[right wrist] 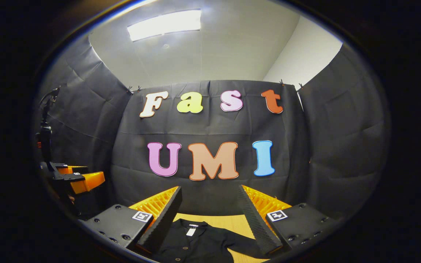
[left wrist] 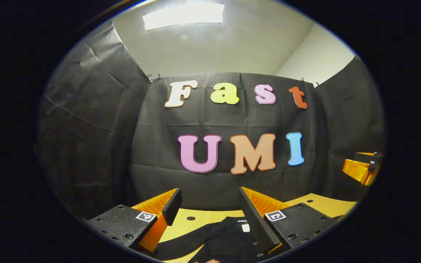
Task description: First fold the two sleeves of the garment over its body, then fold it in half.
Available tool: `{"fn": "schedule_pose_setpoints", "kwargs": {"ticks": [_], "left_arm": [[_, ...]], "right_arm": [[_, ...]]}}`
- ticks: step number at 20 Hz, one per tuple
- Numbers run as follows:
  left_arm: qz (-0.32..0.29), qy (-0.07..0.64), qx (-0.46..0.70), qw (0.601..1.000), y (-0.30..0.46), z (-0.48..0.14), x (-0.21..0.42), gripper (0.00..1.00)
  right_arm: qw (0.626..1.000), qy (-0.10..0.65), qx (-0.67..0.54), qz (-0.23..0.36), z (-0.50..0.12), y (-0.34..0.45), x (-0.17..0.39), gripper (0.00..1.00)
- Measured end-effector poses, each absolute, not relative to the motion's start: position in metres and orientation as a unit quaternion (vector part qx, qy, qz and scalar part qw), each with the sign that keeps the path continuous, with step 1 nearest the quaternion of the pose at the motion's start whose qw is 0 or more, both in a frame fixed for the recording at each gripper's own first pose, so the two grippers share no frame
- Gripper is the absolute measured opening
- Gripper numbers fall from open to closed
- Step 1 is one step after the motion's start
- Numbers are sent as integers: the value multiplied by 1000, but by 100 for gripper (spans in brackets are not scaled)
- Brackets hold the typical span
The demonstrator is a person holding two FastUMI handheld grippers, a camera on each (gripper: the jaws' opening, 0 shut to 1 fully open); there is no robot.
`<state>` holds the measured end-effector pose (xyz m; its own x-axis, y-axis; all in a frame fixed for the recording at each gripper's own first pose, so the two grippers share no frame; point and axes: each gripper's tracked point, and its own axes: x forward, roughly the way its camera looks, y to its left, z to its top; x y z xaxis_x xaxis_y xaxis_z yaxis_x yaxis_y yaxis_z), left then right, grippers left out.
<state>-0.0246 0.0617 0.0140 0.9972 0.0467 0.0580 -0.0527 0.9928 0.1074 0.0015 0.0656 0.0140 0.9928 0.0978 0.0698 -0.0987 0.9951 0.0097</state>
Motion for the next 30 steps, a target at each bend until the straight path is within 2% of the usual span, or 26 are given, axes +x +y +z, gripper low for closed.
{"fn": "schedule_pose_setpoints", "kwargs": {"ticks": [2, 3, 4, 12, 20, 26, 30], "left_arm": [[25, -24, 44, 998, 61, 9, -22, 92], [26, -22, 38, 999, 60, 8, -20, 92], [28, -21, 33, 999, 60, 8, -20, 92], [57, -21, 29, 998, 56, 6, -8, 92], [74, -12, 35, 997, 28, -4, 6, 92], [78, -14, 44, 996, 1, -7, 19, 92], [84, -8, 47, 995, -12, -15, 26, 93]], "right_arm": [[998, -34, 0, 60, 12, 68, 6, 99], [997, -33, -3, 63, 12, 68, 9, 96], [997, -31, -6, 65, 10, 67, 11, 99], [997, -9, -2, 70, -6, 29, 42, 99], [999, 18, -37, 33, -42, -62, 81, 96], [996, 65, -58, -5, -87, -147, 104, 98], [990, 110, -85, -7, -126, -183, 115, 98]]}}
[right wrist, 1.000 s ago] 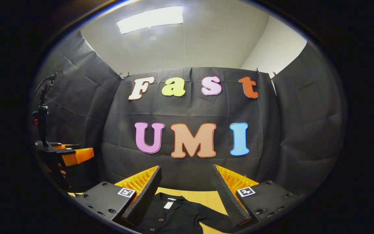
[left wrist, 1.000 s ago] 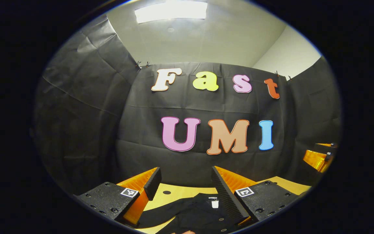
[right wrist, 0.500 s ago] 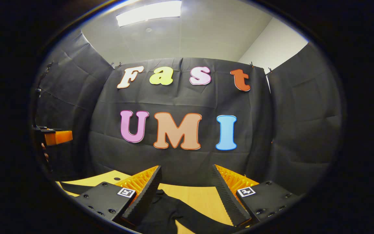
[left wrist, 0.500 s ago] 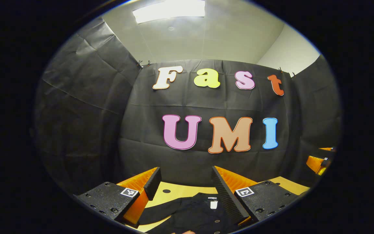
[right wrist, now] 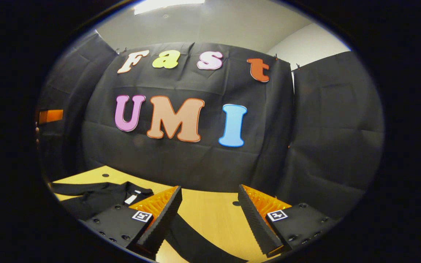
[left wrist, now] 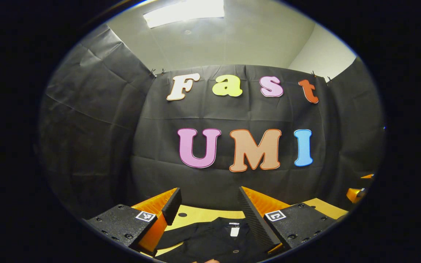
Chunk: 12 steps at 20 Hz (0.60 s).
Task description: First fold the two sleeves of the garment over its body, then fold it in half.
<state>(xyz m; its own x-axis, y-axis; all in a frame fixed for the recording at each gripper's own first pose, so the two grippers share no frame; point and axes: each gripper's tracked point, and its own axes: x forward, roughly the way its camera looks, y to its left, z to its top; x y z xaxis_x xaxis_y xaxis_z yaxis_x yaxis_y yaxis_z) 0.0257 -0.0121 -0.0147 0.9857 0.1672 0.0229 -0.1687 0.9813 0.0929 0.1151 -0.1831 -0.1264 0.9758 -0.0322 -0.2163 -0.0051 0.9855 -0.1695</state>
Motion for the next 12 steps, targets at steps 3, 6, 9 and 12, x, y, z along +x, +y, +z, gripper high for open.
{"fn": "schedule_pose_setpoints", "kwargs": {"ticks": [3, 6, 9, 12], "left_arm": [[88, -5, 51, 995, -22, -19, 30, 92], [91, -6, 57, 994, -30, -19, 34, 93], [93, -3, 61, 994, -37, -24, 38, 92], [94, 3, 65, 993, -46, -31, 43, 92]], "right_arm": [[984, 148, -97, -9, -161, -209, 115, 98], [972, 205, -111, -19, -210, -238, 116, 99], [956, 267, -118, -30, -261, -268, 115, 98], [933, 340, -113, -33, -312, -283, 111, 98]]}}
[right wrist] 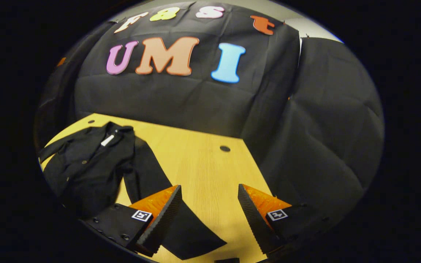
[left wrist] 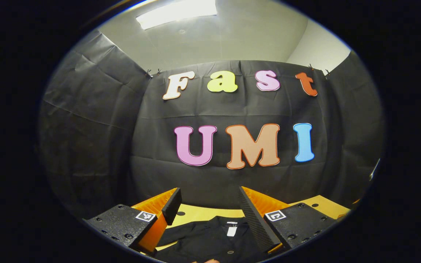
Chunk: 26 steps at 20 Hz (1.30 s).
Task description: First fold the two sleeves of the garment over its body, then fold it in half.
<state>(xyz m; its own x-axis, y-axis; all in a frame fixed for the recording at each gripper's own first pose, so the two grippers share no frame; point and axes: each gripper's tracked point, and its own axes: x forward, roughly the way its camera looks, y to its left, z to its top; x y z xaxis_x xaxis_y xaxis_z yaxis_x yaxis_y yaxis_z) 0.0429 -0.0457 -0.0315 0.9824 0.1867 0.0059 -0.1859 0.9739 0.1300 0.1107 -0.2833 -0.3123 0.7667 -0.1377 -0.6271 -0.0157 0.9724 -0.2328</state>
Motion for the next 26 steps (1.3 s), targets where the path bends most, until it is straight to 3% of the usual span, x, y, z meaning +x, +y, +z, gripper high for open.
{"fn": "schedule_pose_setpoints", "kwargs": {"ticks": [14, 15, 18, 20, 22, 23, 26], "left_arm": [[81, 18, 86, 993, -78, -46, 66, 92], [80, 18, 88, 993, -78, -45, 66, 92], [78, 20, 93, 992, -79, -45, 63, 92], [81, 19, 94, 992, -75, -44, 63, 93], [83, 19, 92, 992, -68, -44, 59, 99], [84, 18, 90, 992, -63, -44, 57, 99], [83, 19, 80, 993, -46, -44, 56, 99]], "right_arm": [[846, 525, -90, -9, -433, -312, 56, 100], [840, 536, -83, -7, -440, -312, 52, 99], [834, 551, -39, -8, -447, -306, 46, 84], [836, 549, -2, -13, -448, -303, 47, 87], [835, 550, -2, -9, -448, -297, 47, 75], [836, 549, 0, -7, -449, -292, 48, 62], [847, 530, -10, -29, -453, -291, 46, 10]]}}
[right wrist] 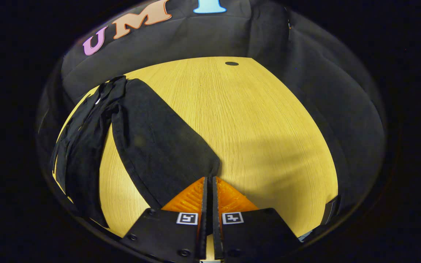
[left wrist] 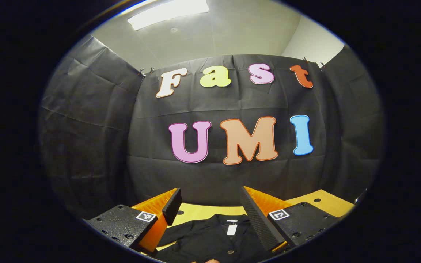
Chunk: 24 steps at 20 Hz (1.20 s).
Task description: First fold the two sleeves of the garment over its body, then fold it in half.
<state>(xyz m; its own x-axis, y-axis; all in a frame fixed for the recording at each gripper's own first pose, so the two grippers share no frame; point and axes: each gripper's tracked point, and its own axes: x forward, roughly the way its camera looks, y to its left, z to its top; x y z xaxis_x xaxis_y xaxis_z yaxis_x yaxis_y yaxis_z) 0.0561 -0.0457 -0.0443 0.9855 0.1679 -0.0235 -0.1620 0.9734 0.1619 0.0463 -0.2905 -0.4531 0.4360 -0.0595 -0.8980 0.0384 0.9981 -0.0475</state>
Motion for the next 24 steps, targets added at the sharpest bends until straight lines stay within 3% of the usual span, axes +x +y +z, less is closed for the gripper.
{"fn": "schedule_pose_setpoints", "kwargs": {"ticks": [1, 8, 14, 20, 24], "left_arm": [[81, 21, 78, 993, -38, -46, 56, 99], [104, 9, 90, 990, 40, -25, 40, 99], [114, 11, 81, 990, 86, -24, 31, 99], [119, 20, 66, 991, 124, -34, 23, 99], [125, 22, 62, 990, 154, -35, 18, 99]], "right_arm": [[848, 528, -23, -38, -452, -291, 46, 5], [847, 525, -1, -84, -438, -269, 45, 3], [886, 452, 50, -93, -389, -241, 77, 3], [937, 335, 82, -53, -296, -163, 124, 3], [952, 298, 62, -16, -259, -110, 141, 2]]}}
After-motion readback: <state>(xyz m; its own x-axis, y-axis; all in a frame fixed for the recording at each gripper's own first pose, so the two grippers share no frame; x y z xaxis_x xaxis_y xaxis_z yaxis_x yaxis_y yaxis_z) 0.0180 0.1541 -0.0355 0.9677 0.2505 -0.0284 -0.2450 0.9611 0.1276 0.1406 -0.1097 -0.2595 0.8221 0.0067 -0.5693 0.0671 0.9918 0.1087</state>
